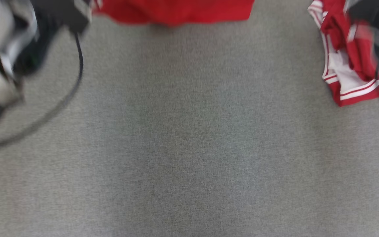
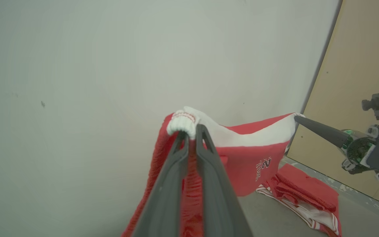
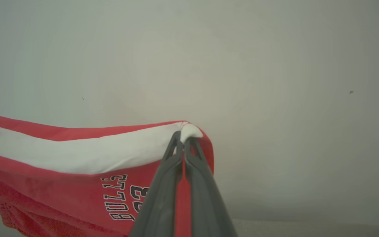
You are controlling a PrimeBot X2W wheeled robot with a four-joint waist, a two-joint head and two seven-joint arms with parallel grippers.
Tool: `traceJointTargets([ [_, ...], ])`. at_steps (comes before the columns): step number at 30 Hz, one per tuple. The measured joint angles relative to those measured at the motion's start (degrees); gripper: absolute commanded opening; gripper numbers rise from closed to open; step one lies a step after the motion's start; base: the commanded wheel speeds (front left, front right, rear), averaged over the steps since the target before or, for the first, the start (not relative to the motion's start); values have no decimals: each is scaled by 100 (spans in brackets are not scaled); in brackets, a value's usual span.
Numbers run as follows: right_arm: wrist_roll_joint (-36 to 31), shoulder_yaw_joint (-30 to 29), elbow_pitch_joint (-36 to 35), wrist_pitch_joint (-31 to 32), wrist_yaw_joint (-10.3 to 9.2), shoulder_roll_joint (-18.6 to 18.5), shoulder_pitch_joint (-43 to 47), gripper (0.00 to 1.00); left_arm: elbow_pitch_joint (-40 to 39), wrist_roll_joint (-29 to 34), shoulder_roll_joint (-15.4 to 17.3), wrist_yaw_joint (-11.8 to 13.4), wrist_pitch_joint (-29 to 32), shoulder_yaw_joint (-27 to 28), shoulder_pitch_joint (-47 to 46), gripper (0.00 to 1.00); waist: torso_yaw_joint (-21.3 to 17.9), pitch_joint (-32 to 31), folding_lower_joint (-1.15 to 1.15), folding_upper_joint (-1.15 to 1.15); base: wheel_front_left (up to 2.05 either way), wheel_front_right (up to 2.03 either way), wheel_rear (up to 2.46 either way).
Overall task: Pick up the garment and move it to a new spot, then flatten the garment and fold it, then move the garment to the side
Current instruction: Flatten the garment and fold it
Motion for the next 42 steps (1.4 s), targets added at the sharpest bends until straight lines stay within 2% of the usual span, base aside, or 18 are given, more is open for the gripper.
traceJointTargets([
  [3,282,-12,-463,11,0,-118,885,0,-366,-93,114,0,-59,154,762,0,22,-189,-1,-1,0,0,0],
  [5,281,-11,-739,11,0,-248,1442,0,-598,-67,141,99,-62,403,1315,0,47,-297,0,0,0,0,0],
  [9,219,-157,-1215,2,0,-387,2502,0,-1138,258,103,234,-71,882,2619,0,118,-471,-1,-1,0,0,0],
  [13,208,-368,-1579,44,0,-303,3497,0,-1478,633,62,298,-75,1238,3898,0,171,-646,0,-1,0,0,0],
  [19,137,-717,-1989,186,0,-108,4763,0,-1681,932,-25,198,-78,1530,5365,0,222,-888,-1,-1,0,0,0],
  [25,-8,-1078,-2179,316,0,54,5759,0,-1534,1122,-259,98,-78,1793,6309,0,262,-1098,-1,-1,0,0,0],
  [30,-16,-1334,-2390,486,0,258,6433,0,-1412,1517,-381,49,-78,1867,6968,0,256,-1279,0,-1,0,0,0],
  [35,0,-1506,-2703,780,0,434,7159,0,-1324,2152,-421,40,-78,1923,7558,0,262,-1495,0,-1,0,0,0],
  [42,36,-1633,-2969,1102,0,565,7767,0,-1349,2416,-506,16,-78,2223,8151,0,314,-1677,0,-1,0,0,0],
])
